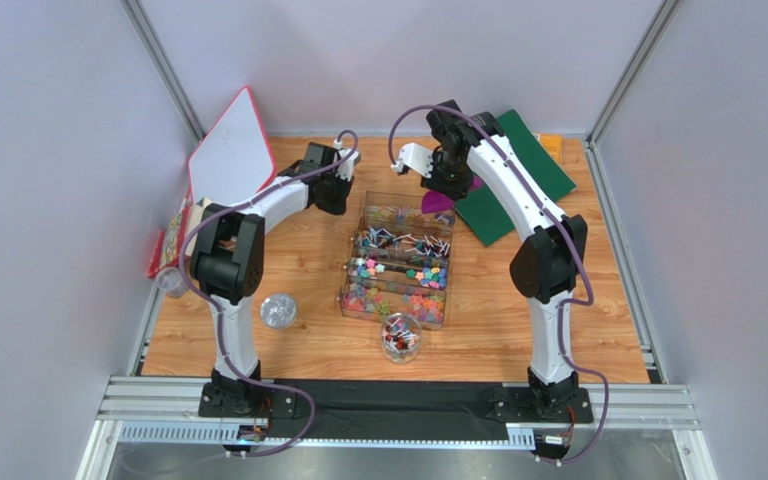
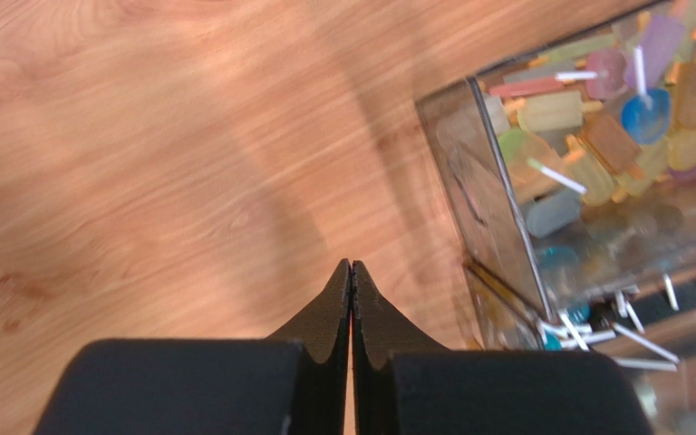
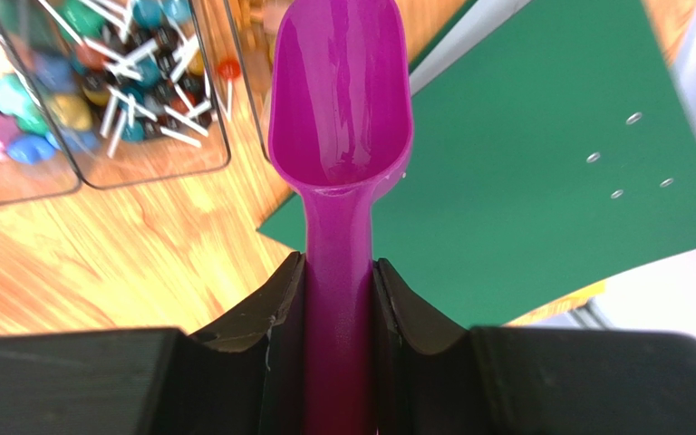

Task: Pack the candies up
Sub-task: Scoop the fake candies from the storage box.

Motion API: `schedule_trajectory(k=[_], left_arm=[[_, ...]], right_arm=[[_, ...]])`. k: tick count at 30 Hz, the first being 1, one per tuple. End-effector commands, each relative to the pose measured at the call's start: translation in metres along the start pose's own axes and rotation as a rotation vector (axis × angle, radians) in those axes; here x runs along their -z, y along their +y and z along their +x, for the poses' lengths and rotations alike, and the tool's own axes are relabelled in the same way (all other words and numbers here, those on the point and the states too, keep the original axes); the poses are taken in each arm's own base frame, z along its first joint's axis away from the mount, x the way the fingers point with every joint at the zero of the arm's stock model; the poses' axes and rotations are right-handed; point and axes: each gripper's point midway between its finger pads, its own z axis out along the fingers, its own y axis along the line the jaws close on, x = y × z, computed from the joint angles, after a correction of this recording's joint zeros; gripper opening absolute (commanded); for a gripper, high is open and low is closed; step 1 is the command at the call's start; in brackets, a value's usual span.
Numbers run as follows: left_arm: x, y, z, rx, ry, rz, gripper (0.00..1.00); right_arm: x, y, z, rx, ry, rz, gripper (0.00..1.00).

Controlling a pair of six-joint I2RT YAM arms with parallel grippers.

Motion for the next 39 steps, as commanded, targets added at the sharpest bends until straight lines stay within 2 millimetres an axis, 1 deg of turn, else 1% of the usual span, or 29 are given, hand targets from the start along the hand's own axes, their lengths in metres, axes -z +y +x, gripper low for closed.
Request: schedule_trajectory(k=[1, 5, 7, 11, 13, 14, 17, 21, 26, 31, 36, 37, 39], left_arm=[[-0.014, -0.009, -0.022, -0.010, -0.046, 0.026, 0.00], [-0.020, -0.024, -0.017, -0.013, -0.034, 0.063, 0.00], [-0.020, -0.030, -0.015, -0.022, -0.030, 0.078, 0.00], [-0.021, -0.052, -0.008, -0.021, -0.023, 0.111, 0.00], [-0.022, -0.059, -0.007, -0.027, -0.020, 0.120, 0.00], [-0.023, -0.065, -0.007, -0.032, -0.020, 0.130, 0.00], [-0.022, -0.075, -0.010, -0.019, -0.024, 0.152, 0.00], [-0.021, -0.079, -0.010, -0.006, -0.022, 0.168, 0.00], [-0.018, -0.080, -0.007, -0.001, -0.020, 0.167, 0.00], [-0.015, -0.080, -0.009, 0.002, -0.030, 0.165, 0.00], [-0.013, -0.077, -0.014, 0.003, -0.043, 0.146, 0.00], [-0.012, -0.077, -0.016, 0.001, -0.046, 0.144, 0.00], [-0.011, -0.075, -0.015, -0.005, -0.041, 0.135, 0.00]], right_arm=[[0.016, 0.051, 0.065, 0.028, 0.288, -0.215, 0.00], [0.010, 0.054, 0.075, 0.041, 0.343, -0.229, 0.00], [0.008, 0.054, 0.078, 0.044, 0.357, -0.231, 0.00], [0.001, 0.057, 0.081, 0.061, 0.385, -0.251, 0.00], [-0.006, 0.057, 0.079, 0.082, 0.391, -0.265, 0.00], [-0.006, 0.055, 0.076, 0.093, 0.389, -0.260, 0.00], [-0.015, 0.052, 0.068, 0.139, 0.392, -0.261, 0.00], [-0.025, 0.054, 0.059, 0.207, 0.398, -0.276, 0.00], [-0.036, 0.054, 0.053, 0.267, 0.414, -0.289, 0.00], [-0.043, 0.045, 0.038, 0.316, 0.394, -0.264, 0.00], [-0.056, 0.047, 0.023, 0.346, 0.369, -0.271, 0.00], [-0.063, 0.049, 0.022, 0.344, 0.368, -0.286, 0.00], [-0.068, 0.050, 0.015, 0.336, 0.345, -0.285, 0.00]])
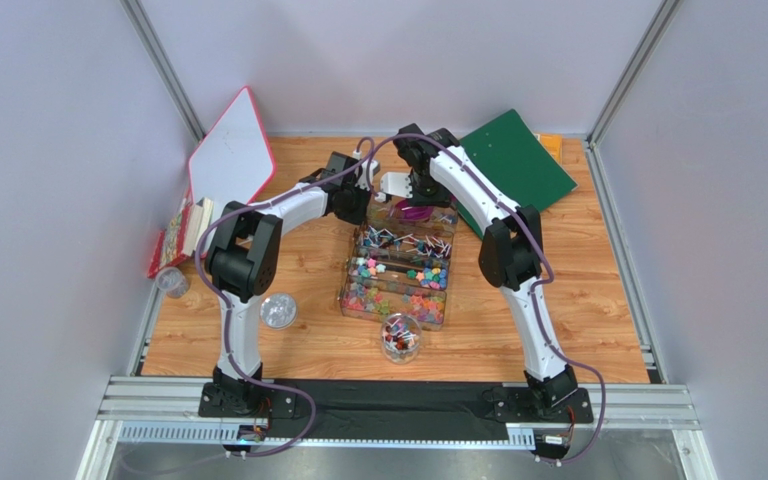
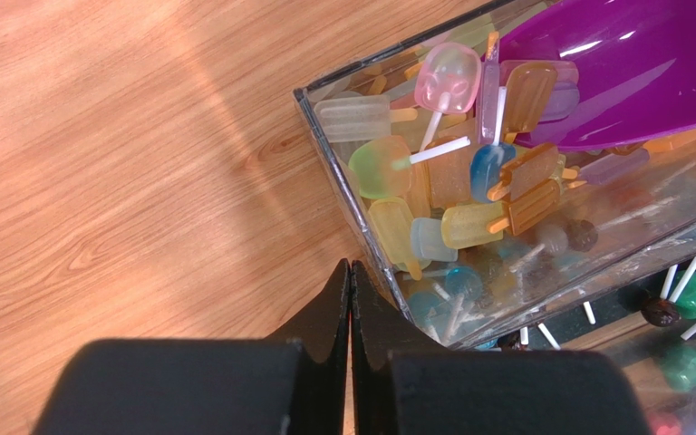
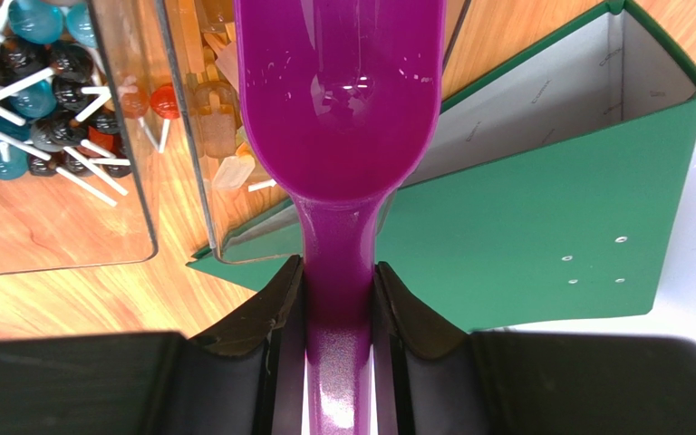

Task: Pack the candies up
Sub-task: Scoop the fake candies from the storage box.

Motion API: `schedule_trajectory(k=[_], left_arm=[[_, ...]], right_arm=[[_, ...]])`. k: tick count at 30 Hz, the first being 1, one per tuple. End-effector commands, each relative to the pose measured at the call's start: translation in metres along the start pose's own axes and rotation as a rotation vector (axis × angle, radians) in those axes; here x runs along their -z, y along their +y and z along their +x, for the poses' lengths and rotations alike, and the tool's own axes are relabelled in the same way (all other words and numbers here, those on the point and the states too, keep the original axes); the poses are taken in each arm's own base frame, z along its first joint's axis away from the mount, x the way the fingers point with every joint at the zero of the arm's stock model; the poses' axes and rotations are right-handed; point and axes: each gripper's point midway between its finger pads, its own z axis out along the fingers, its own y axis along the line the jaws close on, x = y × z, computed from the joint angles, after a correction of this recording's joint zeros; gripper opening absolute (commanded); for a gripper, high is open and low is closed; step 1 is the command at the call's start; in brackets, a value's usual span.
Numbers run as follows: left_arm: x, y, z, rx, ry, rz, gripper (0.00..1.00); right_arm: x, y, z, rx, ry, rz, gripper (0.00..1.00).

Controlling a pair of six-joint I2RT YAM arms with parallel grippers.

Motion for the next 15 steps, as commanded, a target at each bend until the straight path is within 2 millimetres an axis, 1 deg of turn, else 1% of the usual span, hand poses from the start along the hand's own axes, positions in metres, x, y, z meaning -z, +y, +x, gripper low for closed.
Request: schedule_trajectory(k=[1, 3, 4, 9, 11, 15], left_arm=[[0.017, -0.025, -0.025, -0.041, -0.072, 0.052, 0.00], [0.018, -0.025, -0.023, -0.038, -0.063, 0.054, 0.00], [0.018, -0.025, -0.022, -0.038, -0.060, 0.054, 0.00], [0.019, -0.026, -0.018, -0.028, -0.045, 0.061, 0.00], [0.020, -0.026, -0.017, -0.029, -0.040, 0.061, 0.00], [0.020, -0.027, -0.017, -0.020, -0.041, 0.061, 0.00]], right_arm=[[-0.001, 0.061, 0.007, 0.098, 0.083, -0.282, 0.00], [-0.007, 0.062, 0.001, 0.081, 0.064, -0.293, 0.00], [-0.013, 0.067, -0.004, 0.077, 0.051, -0.317, 0.00], [-0.025, 0.075, -0.018, 0.002, 0.002, -0.362, 0.00], [-0.028, 0.078, -0.022, -0.023, -0.012, -0.377, 0.00], [-0.028, 0.077, -0.032, -0.038, -0.059, -0.376, 0.00]])
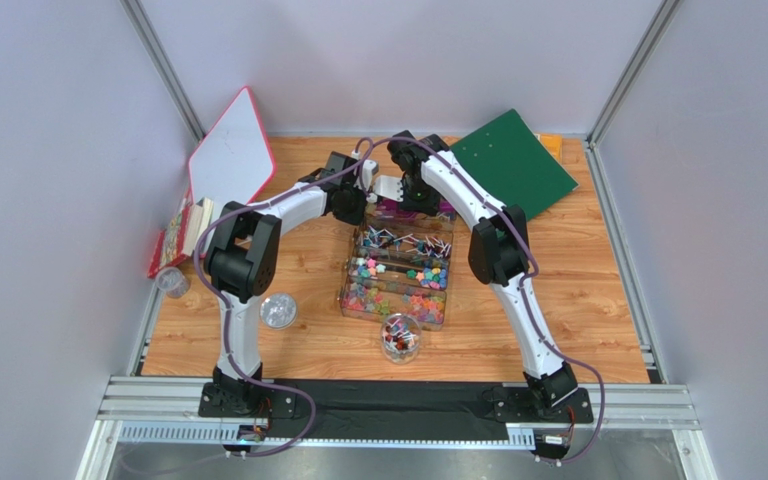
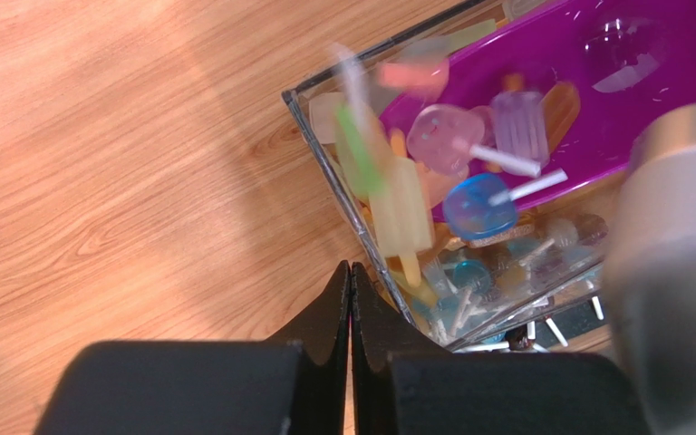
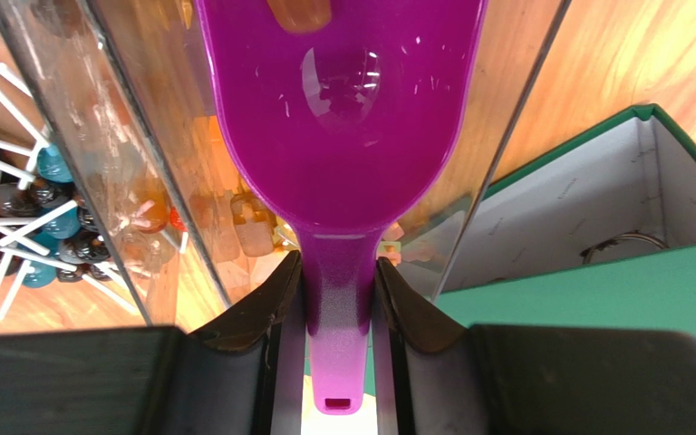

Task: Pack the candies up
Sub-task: Scoop the fake candies from the storage box.

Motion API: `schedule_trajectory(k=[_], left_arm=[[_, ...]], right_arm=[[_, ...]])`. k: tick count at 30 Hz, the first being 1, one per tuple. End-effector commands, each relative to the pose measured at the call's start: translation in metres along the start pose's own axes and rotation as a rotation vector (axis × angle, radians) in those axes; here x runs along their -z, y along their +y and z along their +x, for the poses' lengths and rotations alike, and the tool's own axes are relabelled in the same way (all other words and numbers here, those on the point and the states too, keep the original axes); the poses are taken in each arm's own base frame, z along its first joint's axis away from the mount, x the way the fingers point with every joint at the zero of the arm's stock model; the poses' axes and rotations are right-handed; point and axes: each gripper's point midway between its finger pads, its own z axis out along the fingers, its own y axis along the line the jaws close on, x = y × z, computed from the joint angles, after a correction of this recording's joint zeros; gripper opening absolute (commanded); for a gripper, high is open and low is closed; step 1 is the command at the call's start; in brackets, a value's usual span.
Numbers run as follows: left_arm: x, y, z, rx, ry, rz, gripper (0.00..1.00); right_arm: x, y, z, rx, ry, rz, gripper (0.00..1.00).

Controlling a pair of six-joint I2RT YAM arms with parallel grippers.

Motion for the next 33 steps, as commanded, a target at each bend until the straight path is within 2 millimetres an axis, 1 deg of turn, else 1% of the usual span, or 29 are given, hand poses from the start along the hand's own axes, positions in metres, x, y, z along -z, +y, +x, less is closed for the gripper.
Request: schedule_trajectory(k=[1, 5, 8, 9, 10, 12, 13, 14, 15, 16, 17, 18, 20, 21, 22, 23, 24, 25, 27, 28, 29, 30, 31, 33], left_arm=[[0.018, -0.030, -0.020, -0.023, -0.059, 0.078, 0.00], [0.022, -0.028, -0.022, 0.000, -0.062, 0.081, 0.00], [0.030, -0.019, -0.026, 0.015, -0.064, 0.079, 0.00], [0.034, -0.013, -0.030, 0.023, -0.071, 0.073, 0.02], [0.039, -0.012, -0.029, 0.024, -0.062, 0.069, 0.04], [0.049, -0.006, -0.035, 0.023, -0.065, 0.066, 0.16], [0.052, -0.004, -0.035, 0.024, -0.063, 0.063, 0.23], [0.056, -0.004, -0.036, 0.027, -0.063, 0.070, 0.36], [0.064, -0.002, -0.040, 0.025, -0.073, 0.072, 0.41], [0.068, -0.002, -0.038, 0.026, -0.065, 0.073, 0.45], [0.072, -0.001, -0.039, 0.025, -0.068, 0.073, 0.53], [0.079, 0.000, -0.040, 0.022, -0.075, 0.070, 0.56], [0.089, 0.000, -0.039, 0.009, -0.066, 0.070, 0.58], [0.097, 0.000, -0.040, 0.003, -0.069, 0.067, 0.58], [0.102, 0.000, -0.041, -0.010, -0.071, 0.067, 0.59], [0.106, -0.001, -0.042, -0.018, -0.074, 0.069, 0.59], [0.113, 0.000, -0.044, -0.021, -0.078, 0.066, 0.59], [0.115, 0.000, -0.045, -0.018, -0.079, 0.065, 0.59], [0.124, 0.004, -0.048, -0.051, -0.084, 0.051, 0.59], [0.126, 0.005, -0.050, -0.052, -0.088, 0.048, 0.59], [0.128, 0.008, -0.052, -0.057, -0.092, 0.037, 0.59], [0.131, 0.008, -0.054, -0.058, -0.095, 0.033, 0.59], [0.134, 0.008, -0.056, -0.061, -0.100, 0.031, 0.59], [0.140, 0.011, -0.061, -0.074, -0.112, 0.010, 0.59]], right_arm=[[0.007, 0.073, -0.001, 0.005, 0.009, -0.306, 0.00], [0.000, 0.075, -0.003, -0.001, 0.008, -0.320, 0.00], [0.000, 0.079, -0.001, -0.008, -0.004, -0.342, 0.00], [0.001, 0.080, -0.003, -0.014, -0.024, -0.349, 0.00], [0.002, 0.080, -0.002, -0.016, -0.031, -0.350, 0.00], [0.003, 0.079, 0.000, -0.023, -0.053, -0.362, 0.00], [0.004, 0.077, 0.000, -0.026, -0.066, -0.357, 0.00], [0.004, 0.076, 0.005, -0.037, -0.074, -0.364, 0.00], [0.004, 0.077, 0.003, -0.045, -0.096, -0.375, 0.00], [0.005, 0.076, 0.003, -0.053, -0.114, -0.378, 0.00], [0.007, 0.073, 0.005, -0.062, -0.140, -0.382, 0.00], [0.009, 0.074, 0.002, -0.073, -0.175, -0.394, 0.00], [0.013, 0.069, 0.004, -0.075, -0.222, -0.389, 0.00], [0.013, 0.072, 0.002, -0.082, -0.247, -0.407, 0.00], [0.012, 0.067, -0.001, -0.084, -0.274, -0.386, 0.00], [0.018, 0.063, 0.000, -0.081, -0.299, -0.368, 0.00], [0.015, 0.066, 0.001, -0.086, -0.307, -0.378, 0.00], [0.019, 0.059, -0.004, -0.080, -0.334, -0.340, 0.00], [0.022, 0.058, -0.010, -0.084, -0.378, -0.336, 0.00], [0.027, 0.050, -0.014, -0.088, -0.412, -0.299, 0.00], [0.029, 0.046, -0.016, -0.097, -0.432, -0.288, 0.00], [0.033, 0.045, -0.022, -0.108, -0.469, -0.288, 0.00], [0.036, 0.038, -0.024, -0.122, -0.498, -0.257, 0.00], [0.038, 0.032, -0.029, -0.151, -0.540, -0.233, 0.00]])
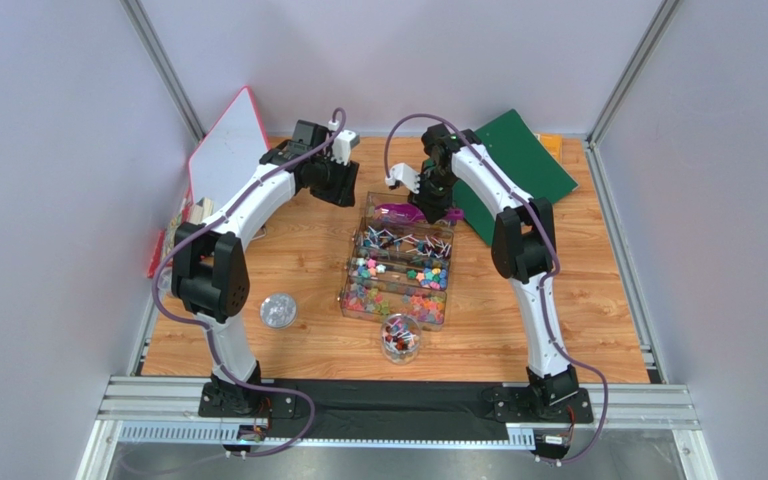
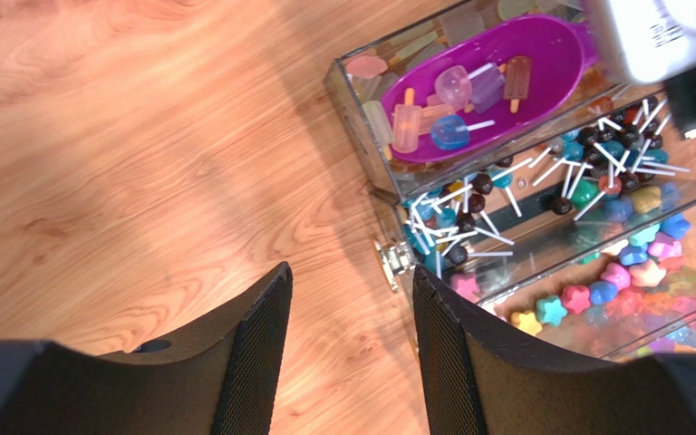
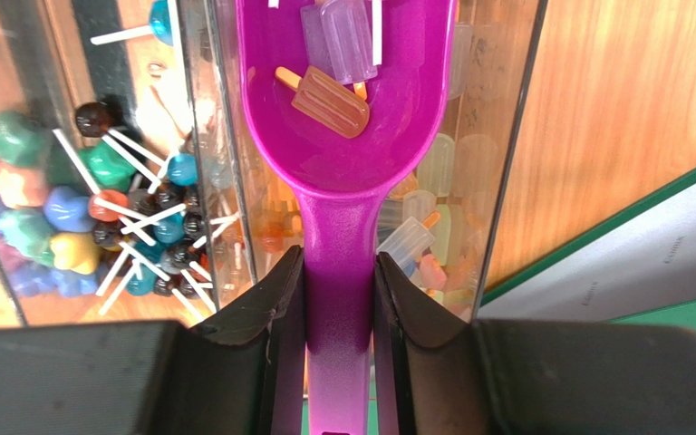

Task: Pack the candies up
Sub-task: Scoop the fake candies from the storage box.

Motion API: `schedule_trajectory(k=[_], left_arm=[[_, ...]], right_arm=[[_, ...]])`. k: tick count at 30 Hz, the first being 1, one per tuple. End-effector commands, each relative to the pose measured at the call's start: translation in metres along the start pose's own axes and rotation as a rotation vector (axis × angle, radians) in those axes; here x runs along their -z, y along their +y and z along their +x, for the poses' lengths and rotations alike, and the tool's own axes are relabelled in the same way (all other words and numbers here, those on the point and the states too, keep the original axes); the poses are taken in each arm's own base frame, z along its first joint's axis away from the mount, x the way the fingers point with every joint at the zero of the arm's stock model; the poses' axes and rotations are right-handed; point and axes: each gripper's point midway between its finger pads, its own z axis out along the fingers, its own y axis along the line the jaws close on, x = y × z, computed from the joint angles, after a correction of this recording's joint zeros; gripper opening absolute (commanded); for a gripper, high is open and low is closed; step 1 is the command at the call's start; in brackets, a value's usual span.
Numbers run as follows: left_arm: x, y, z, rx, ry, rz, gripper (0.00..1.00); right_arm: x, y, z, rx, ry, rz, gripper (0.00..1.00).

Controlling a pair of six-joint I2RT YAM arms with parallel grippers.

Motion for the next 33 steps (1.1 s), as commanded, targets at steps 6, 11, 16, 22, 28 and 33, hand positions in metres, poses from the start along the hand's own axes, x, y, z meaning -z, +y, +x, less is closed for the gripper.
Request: schedule_trajectory(k=[6, 11, 16, 22, 28, 33], left_arm=[[0.049, 0.004, -0.029, -0.105, -0.063, -0.060, 0.59], [0.059, 0.008, -0.038, -0.150, -0.063, -0.085, 0.59], [0.064, 0.015, -0.041, -0.183, -0.061, -0.126, 0.58], [0.069, 0.018, -0.045, -0.219, -0.059, -0.143, 0.58], [0.081, 0.030, -0.045, -0.280, -0.051, -0.211, 0.57], [0.109, 0.028, -0.057, -0.293, -0.097, -0.250, 0.61]], right_arm=[[0.035, 0.003, -0.055, -0.056, -0.322, 0.066, 0.00], [0.044, 0.000, -0.062, -0.078, -0.380, 0.097, 0.00], [0.051, 0.006, -0.053, -0.074, -0.380, 0.102, 0.00], [0.056, 0.010, -0.038, -0.098, -0.389, 0.100, 0.00], [0.079, 0.022, -0.033, -0.089, -0.452, 0.127, 0.00], [0.122, 0.047, -0.033, -0.026, -0.479, 0.185, 0.00]])
